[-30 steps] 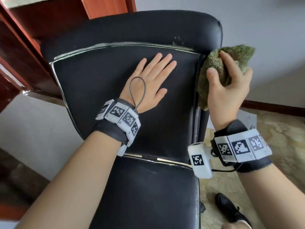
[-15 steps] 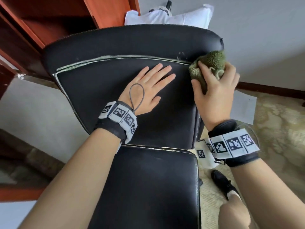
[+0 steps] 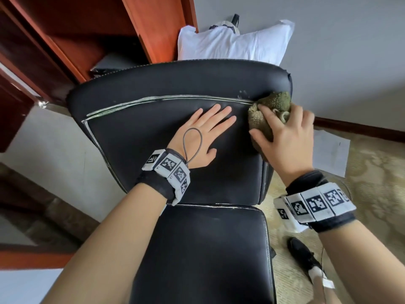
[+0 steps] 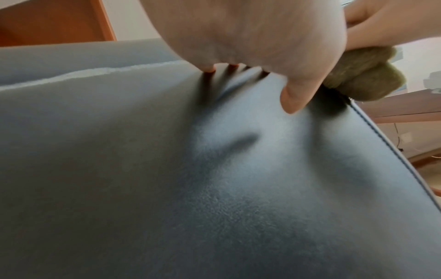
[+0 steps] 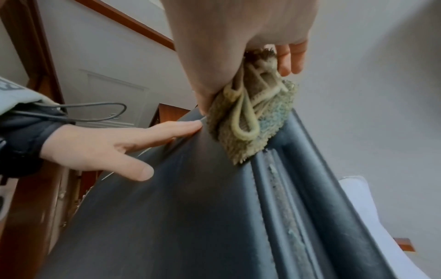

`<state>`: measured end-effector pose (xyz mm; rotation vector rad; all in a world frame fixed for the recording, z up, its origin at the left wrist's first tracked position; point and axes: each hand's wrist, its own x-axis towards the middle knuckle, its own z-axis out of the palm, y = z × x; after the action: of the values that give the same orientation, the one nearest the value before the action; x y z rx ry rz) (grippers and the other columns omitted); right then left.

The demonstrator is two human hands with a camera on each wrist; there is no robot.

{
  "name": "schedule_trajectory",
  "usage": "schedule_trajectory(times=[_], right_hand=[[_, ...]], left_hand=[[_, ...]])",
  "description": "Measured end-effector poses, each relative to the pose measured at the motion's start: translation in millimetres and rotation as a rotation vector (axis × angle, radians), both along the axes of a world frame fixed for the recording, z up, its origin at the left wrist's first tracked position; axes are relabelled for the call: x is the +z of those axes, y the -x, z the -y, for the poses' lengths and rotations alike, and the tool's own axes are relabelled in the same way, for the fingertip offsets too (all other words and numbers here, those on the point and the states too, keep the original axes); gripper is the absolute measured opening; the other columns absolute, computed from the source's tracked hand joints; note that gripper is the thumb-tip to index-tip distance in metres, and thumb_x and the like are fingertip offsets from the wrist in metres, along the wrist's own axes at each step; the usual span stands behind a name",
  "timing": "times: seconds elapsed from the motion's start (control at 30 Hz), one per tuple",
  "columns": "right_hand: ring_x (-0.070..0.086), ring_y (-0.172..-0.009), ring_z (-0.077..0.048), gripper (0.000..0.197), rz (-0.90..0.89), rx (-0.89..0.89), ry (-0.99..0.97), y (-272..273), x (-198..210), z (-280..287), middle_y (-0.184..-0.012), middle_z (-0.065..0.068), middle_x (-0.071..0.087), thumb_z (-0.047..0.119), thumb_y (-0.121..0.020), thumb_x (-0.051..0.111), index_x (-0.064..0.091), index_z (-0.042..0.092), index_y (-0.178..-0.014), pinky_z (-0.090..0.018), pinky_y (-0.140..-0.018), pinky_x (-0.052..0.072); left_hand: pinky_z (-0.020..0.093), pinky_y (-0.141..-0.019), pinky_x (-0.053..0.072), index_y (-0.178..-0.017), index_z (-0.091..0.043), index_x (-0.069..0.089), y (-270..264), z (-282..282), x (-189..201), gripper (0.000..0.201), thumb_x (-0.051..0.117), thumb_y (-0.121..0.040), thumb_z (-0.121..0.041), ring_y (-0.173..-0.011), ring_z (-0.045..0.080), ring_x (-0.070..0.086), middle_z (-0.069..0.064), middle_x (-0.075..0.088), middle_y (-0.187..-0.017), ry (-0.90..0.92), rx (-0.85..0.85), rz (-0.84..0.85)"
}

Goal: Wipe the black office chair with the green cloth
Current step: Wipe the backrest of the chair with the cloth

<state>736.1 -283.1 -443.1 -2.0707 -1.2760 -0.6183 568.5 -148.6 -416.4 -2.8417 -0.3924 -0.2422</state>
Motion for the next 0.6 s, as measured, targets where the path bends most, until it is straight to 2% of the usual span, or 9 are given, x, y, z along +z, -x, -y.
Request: schedule_trajectory(times=[0.1, 0.2, 0.3, 0.4, 0.5, 0.6], right_hand=[[0.045, -0.095, -0.042, 0.046, -0.067, 0.061, 0.007, 3.8, 2.0, -7.7, -0.112, -0.029, 0.049, 0.034, -0.084, 0.057, 0.055, 0.017, -0.126, -0.047, -0.087, 0.039], [0.044, -0.096, -0.040, 0.049, -0.087, 0.173, -0.031, 14.9, 7.3, -22.2, -0.112, -0.030, 0.049, 0.022, -0.081, 0.059, 0.047, 0.014, -0.127, -0.045, -0.087, 0.039], [0.050, -0.096, -0.045, 0.051, -0.087, 0.181, 0.010, 13.1, 12.8, -30.0, -0.115, -0.030, 0.052, 0.025, -0.077, 0.068, 0.053, 0.007, -0.122, -0.046, -0.082, 0.047], [0.050, -0.097, -0.048, 0.050, -0.151, 0.111, 0.034, 6.4, 10.2, -22.5, -0.120, -0.029, 0.050, 0.036, -0.081, 0.063, 0.058, 0.005, -0.120, -0.048, -0.077, 0.049], [0.046, -0.103, -0.050, 0.047, -0.225, 0.137, 0.052, 9.5, 8.3, -20.9, -0.124, -0.030, 0.047, 0.029, -0.085, 0.064, 0.056, 0.001, -0.122, -0.050, -0.078, 0.048], [0.052, -0.093, -0.051, 0.041, -0.121, 0.184, 0.028, 17.6, 17.2, -35.8, -0.114, -0.031, 0.053, 0.026, -0.084, 0.054, 0.061, -0.005, -0.111, -0.049, -0.075, 0.051]], left_hand=[[0.041, -0.114, 0.015, -0.148, -0.018, 0.026, 1.9, 1.9, 3.2, 0.088, 0.066, -0.071, -0.025, -0.143, 0.025, 0.021, 0.005, 0.023, -0.156, 0.021, 0.039, -0.039], [0.038, -0.115, 0.008, -0.150, -0.021, 0.020, 5.2, 3.2, 7.4, 0.087, 0.063, -0.075, -0.026, -0.145, 0.022, 0.012, 0.002, 0.015, -0.158, 0.042, 0.092, -0.090], [0.037, -0.116, 0.006, -0.151, -0.023, 0.015, 7.2, -0.2, 10.2, 0.087, 0.060, -0.077, -0.024, -0.146, 0.019, 0.006, -0.001, 0.009, -0.159, 0.048, 0.131, -0.119], [0.036, -0.116, 0.002, -0.151, -0.024, 0.012, 9.0, -2.1, 10.4, 0.087, 0.060, -0.078, -0.023, -0.146, 0.020, 0.003, -0.001, 0.007, -0.159, 0.077, 0.150, -0.135], [0.037, -0.116, 0.002, -0.151, -0.022, 0.013, 11.1, -3.6, 10.7, 0.087, 0.061, -0.078, -0.023, -0.146, 0.022, 0.003, 0.001, 0.007, -0.159, 0.085, 0.150, -0.135], [0.038, -0.116, 0.001, -0.151, -0.022, 0.013, 13.8, -5.7, 11.1, 0.087, 0.061, -0.078, -0.024, -0.146, 0.022, 0.001, 0.002, 0.006, -0.159, 0.078, 0.150, -0.153]])
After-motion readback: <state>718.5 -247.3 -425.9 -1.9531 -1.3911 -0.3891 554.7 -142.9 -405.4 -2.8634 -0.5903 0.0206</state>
